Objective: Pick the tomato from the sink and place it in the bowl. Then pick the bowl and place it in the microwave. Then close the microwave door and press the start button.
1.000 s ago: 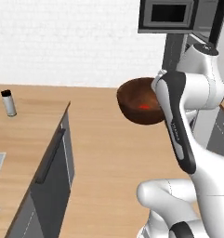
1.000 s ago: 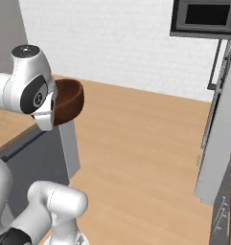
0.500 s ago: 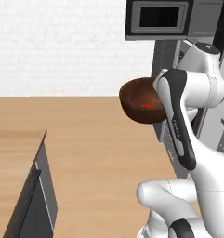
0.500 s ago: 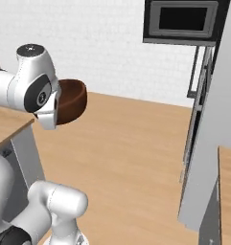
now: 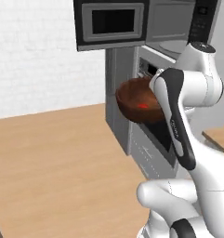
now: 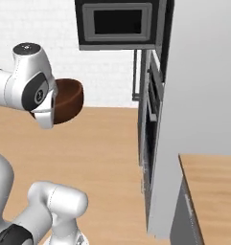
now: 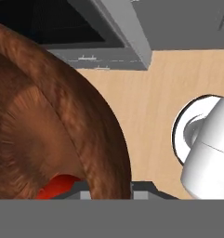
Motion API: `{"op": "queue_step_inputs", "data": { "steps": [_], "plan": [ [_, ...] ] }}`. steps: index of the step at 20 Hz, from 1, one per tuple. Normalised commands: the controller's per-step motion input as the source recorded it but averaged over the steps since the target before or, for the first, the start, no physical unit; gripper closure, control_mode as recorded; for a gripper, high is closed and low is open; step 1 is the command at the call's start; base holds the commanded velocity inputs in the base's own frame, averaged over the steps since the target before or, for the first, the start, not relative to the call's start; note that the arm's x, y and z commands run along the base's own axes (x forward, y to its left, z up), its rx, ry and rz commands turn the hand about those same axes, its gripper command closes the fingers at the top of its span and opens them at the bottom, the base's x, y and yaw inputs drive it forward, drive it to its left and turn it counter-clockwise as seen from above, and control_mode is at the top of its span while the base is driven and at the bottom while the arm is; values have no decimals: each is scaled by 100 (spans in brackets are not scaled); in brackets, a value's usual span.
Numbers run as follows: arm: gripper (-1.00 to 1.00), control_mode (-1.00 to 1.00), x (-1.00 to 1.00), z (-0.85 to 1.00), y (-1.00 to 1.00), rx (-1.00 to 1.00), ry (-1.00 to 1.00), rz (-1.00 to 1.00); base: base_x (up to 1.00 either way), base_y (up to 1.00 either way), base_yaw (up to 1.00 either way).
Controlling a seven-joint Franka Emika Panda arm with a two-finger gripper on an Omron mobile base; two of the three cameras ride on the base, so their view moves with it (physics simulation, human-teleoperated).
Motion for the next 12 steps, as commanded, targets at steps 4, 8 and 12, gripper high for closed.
{"op": "queue_step_inputs", "data": {
  "steps": [4,8,12],
  "plan": [
    [100,100,0,0,0,0,0,0,62,50,-73],
    [100,100,0,0,0,0,0,0,48,88,-72],
    [100,100,0,0,0,0,0,0,41,98,-72]
  ]
}}
